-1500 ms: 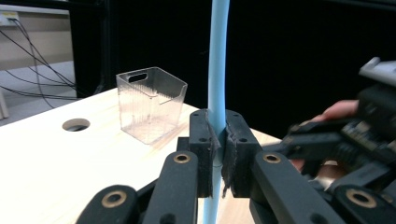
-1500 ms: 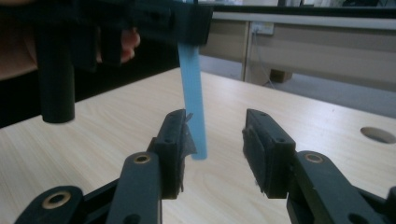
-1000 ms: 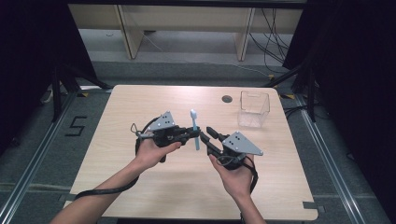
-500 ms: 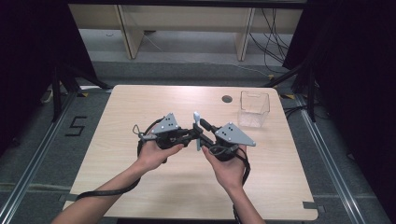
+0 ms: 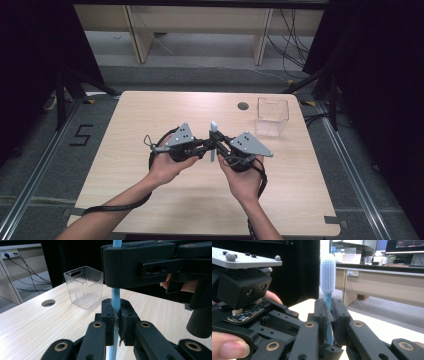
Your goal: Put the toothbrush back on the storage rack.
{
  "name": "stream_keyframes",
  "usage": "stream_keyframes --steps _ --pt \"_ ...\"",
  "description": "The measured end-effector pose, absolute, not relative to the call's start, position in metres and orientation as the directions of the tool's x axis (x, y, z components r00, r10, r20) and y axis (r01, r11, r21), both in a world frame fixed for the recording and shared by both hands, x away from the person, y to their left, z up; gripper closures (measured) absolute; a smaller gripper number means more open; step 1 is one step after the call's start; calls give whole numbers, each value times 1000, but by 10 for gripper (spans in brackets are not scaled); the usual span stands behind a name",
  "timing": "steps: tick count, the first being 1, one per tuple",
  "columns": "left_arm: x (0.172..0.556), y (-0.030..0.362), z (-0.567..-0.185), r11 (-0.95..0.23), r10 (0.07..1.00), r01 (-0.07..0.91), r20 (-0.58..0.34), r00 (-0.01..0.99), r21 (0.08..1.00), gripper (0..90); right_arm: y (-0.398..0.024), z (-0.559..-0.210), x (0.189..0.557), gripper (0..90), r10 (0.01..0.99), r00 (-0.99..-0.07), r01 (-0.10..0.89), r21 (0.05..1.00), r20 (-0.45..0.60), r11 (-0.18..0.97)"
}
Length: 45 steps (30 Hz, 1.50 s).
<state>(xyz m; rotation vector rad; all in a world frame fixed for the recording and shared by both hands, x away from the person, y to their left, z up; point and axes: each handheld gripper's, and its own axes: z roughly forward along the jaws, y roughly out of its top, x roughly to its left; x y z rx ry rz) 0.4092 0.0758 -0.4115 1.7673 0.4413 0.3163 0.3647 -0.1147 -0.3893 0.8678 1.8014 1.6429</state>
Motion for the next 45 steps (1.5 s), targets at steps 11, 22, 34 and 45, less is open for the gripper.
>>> stream_keyframes --steps 11,22,34,45 --pt "406 77 -412 -269 460 58 75 885 961 606 -124 -386 367 848 787 -617 85 995 16 47" --pt "404 94 -418 -359 505 30 167 847 933 410 -140 -385 369 848 807 -590 87 995 14 46" --pt "400 115 -417 -403 539 44 198 818 914 350 -152 -388 369 847 823 -567 84 996 13 43" --pt "395 154 -429 -392 597 98 172 784 915 333 -161 -388 369 846 831 -555 109 993 23 45"
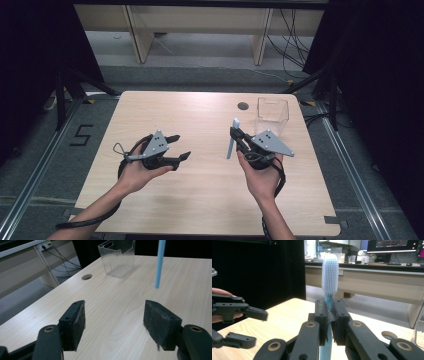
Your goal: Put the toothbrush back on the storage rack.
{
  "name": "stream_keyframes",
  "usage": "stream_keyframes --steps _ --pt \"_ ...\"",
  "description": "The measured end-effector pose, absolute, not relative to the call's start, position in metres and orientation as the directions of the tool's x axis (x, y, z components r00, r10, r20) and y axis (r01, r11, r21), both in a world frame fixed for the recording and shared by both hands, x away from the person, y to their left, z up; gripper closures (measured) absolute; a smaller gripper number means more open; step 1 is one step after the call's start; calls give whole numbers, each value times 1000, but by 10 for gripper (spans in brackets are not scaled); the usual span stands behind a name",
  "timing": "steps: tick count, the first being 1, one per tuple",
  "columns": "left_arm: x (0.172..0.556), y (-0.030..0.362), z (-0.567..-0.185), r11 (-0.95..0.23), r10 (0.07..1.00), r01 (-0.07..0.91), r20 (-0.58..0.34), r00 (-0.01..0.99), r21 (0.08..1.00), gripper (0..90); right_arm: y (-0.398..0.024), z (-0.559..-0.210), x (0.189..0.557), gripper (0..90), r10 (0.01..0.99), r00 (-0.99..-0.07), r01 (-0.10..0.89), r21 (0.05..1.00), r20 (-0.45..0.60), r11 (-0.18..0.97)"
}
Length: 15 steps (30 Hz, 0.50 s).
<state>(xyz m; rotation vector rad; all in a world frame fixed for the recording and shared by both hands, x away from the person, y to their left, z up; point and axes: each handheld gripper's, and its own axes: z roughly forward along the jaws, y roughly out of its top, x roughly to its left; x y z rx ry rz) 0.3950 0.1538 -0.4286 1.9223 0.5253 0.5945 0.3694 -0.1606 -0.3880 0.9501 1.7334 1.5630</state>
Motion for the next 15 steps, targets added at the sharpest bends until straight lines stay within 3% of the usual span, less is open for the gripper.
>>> stream_keyframes --steps 3,15 --pt "392 171 -435 -347 619 130 124 775 929 322 -164 -389 371 846 837 -547 107 993 21 45" --pt "380 203 -450 -295 666 135 102 739 946 311 -174 -389 372 846 857 -515 121 991 22 48"
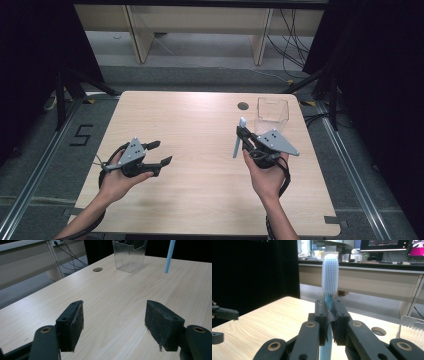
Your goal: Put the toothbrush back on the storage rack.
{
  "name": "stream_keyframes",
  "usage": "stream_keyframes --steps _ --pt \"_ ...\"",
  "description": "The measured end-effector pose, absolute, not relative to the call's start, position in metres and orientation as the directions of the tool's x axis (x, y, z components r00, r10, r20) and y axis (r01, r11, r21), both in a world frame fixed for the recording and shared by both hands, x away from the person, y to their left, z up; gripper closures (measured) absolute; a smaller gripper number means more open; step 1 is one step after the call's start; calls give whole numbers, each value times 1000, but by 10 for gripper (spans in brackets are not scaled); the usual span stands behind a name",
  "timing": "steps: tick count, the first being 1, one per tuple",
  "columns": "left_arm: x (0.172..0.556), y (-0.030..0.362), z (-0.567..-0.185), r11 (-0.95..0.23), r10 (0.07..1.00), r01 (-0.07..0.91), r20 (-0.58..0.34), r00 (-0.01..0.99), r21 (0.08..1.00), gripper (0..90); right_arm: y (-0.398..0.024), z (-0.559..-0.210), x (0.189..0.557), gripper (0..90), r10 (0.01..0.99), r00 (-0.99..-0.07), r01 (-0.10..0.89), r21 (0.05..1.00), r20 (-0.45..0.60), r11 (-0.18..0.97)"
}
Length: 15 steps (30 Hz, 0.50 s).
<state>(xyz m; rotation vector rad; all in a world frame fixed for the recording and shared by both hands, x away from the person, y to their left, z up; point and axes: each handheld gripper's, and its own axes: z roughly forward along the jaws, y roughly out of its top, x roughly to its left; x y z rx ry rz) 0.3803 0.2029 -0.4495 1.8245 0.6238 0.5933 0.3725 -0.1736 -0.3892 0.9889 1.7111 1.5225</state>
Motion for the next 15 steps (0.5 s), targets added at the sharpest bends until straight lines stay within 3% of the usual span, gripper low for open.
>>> stream_keyframes --steps 15 --pt "371 228 -475 -248 731 152 82 677 957 311 -186 -382 376 845 877 -480 128 991 31 35"
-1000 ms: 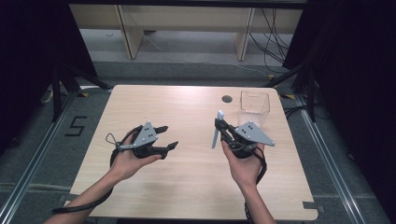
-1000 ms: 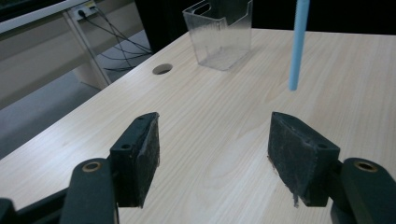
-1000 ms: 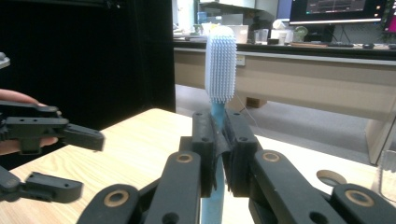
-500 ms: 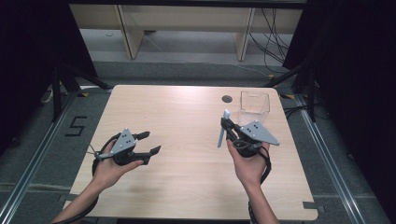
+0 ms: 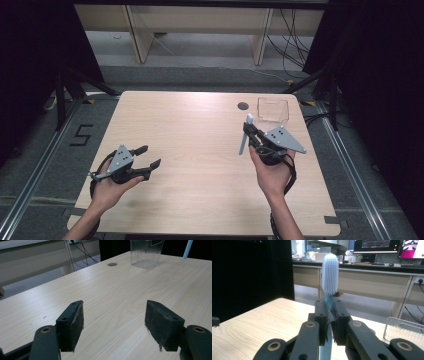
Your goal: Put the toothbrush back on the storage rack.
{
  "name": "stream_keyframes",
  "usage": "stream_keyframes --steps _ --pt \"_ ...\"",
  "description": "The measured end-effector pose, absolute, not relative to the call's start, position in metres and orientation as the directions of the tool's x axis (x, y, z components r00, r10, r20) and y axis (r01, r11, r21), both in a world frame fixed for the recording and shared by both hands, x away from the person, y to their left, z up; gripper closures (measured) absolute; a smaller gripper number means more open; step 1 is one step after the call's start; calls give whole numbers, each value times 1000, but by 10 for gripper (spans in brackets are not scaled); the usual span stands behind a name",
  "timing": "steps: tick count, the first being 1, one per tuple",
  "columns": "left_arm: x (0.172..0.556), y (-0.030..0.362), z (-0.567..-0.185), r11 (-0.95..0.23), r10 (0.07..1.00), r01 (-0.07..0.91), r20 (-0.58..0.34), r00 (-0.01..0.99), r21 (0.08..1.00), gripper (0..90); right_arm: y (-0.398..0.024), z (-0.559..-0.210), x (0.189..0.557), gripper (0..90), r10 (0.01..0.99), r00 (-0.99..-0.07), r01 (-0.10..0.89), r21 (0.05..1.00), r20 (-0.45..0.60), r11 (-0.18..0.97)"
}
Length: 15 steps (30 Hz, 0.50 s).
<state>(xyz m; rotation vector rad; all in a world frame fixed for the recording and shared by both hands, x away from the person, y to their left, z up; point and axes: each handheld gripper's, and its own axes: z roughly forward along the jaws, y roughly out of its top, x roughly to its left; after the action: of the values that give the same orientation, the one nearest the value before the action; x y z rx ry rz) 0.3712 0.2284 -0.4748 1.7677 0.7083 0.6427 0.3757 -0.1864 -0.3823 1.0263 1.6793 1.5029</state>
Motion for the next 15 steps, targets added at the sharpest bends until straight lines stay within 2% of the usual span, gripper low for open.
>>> stream_keyframes --steps 6,7,9,15 --pt "367 231 -483 -250 746 160 85 660 955 312 -195 -380 380 845 891 -454 105 994 12 40" --pt "367 230 -485 -240 746 157 78 661 958 312 -196 -380 381 844 892 -451 127 992 32 29" --pt "366 231 -489 -243 749 157 82 657 957 312 -199 -380 383 844 896 -444 105 994 9 42" --pt "365 234 -494 -242 760 160 85 644 957 312 -205 -381 385 843 905 -425 122 992 22 33"
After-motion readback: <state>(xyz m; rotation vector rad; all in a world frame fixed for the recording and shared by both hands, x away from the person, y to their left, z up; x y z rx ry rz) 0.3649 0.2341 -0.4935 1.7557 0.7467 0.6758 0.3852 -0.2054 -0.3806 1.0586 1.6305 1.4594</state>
